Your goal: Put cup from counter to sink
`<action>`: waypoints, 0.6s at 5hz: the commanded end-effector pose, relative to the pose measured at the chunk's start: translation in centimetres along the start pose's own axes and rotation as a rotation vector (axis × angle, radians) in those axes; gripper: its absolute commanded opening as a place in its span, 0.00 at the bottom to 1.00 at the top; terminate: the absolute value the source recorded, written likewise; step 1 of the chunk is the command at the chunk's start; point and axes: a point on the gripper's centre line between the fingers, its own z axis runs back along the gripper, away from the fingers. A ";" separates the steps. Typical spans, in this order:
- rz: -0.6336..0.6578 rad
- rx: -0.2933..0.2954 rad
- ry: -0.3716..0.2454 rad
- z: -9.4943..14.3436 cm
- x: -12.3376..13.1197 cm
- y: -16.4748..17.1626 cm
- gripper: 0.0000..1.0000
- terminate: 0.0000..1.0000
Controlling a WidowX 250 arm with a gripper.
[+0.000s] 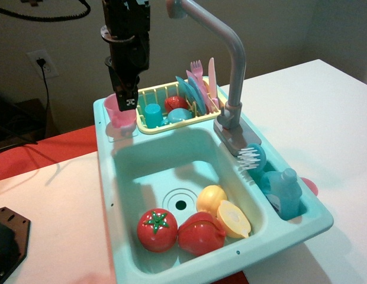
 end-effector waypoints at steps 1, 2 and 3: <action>0.000 0.000 0.000 0.0 0.0 0.0 1.00 0.00; 0.035 -0.003 0.009 -0.3 0.5 0.5 1.00 0.00; 0.043 -0.001 0.025 -1.1 0.4 0.5 1.00 0.00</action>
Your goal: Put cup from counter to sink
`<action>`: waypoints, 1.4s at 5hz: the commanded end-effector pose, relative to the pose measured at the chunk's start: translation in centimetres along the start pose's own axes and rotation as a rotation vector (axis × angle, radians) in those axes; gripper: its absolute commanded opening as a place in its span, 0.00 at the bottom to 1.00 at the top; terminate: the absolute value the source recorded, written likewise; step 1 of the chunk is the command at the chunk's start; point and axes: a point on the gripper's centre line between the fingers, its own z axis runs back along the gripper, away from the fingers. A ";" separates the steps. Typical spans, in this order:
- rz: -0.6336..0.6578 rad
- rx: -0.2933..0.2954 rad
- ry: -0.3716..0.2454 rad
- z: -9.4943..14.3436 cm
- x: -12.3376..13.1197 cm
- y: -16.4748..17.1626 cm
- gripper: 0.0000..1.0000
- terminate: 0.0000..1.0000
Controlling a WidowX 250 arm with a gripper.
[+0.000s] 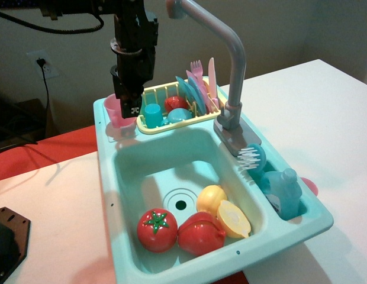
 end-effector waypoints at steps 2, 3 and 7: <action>0.020 0.012 -0.035 -0.4 -0.6 0.3 0.00 0.00; 0.015 0.014 -0.041 -0.3 -0.8 0.1 0.00 0.00; -0.009 0.009 -0.087 0.7 -0.9 -0.7 0.00 0.00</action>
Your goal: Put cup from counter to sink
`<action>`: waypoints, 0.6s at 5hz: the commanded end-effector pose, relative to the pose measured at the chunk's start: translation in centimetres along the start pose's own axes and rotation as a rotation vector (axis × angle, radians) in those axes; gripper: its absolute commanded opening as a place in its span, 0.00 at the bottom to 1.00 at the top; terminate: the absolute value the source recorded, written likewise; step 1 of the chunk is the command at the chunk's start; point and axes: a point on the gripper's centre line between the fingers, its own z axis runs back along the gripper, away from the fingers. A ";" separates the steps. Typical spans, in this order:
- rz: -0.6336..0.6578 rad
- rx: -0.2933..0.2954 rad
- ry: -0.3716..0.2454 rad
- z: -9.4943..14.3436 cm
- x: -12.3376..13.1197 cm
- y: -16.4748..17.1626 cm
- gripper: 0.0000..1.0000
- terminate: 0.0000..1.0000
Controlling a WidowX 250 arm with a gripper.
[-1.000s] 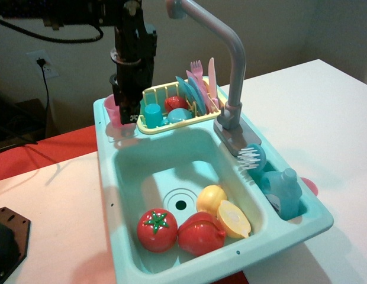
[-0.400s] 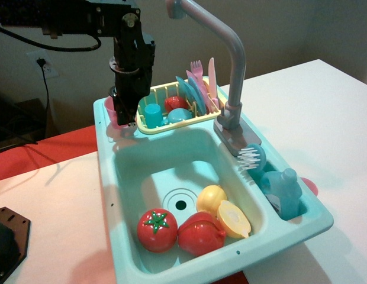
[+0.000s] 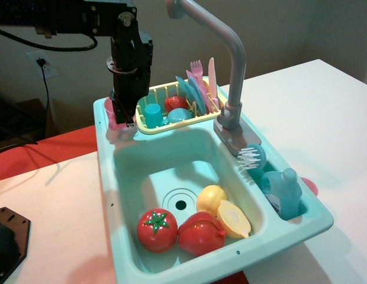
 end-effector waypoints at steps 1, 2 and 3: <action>-0.032 0.008 -0.147 5.0 1.6 -0.8 0.00 0.00; -0.075 -0.010 -0.180 7.0 3.0 -3.3 0.00 0.00; -0.130 -0.056 -0.177 7.1 3.9 -6.8 0.00 0.00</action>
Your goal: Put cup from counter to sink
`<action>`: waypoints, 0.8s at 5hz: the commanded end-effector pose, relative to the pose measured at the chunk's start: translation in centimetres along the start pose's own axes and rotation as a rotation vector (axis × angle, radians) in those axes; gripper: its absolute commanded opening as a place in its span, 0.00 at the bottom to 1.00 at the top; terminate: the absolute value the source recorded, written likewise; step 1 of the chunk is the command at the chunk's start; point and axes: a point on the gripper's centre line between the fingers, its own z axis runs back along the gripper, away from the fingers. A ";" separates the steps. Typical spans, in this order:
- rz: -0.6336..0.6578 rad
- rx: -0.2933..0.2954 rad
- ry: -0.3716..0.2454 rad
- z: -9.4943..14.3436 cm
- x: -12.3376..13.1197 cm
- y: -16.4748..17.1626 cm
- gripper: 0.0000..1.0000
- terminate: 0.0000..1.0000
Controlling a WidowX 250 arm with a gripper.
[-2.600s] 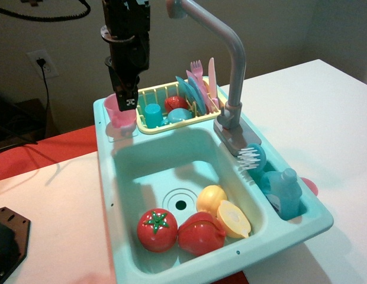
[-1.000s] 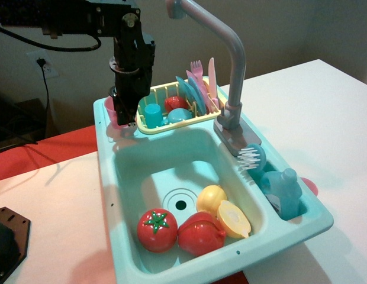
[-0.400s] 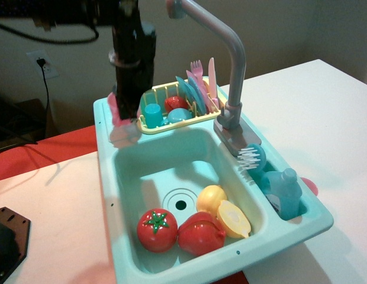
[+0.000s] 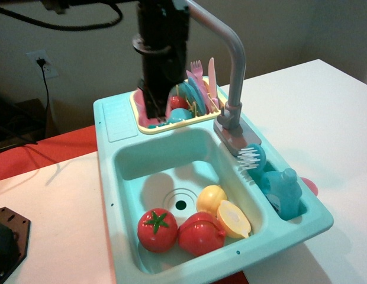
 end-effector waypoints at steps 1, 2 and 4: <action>-0.099 -0.064 -0.029 0.6 1.5 -5.7 0.00 0.00; -0.139 -0.050 -0.017 -0.2 1.2 -7.9 0.00 0.00; -0.109 -0.014 0.054 -7.0 0.5 -6.5 0.00 0.00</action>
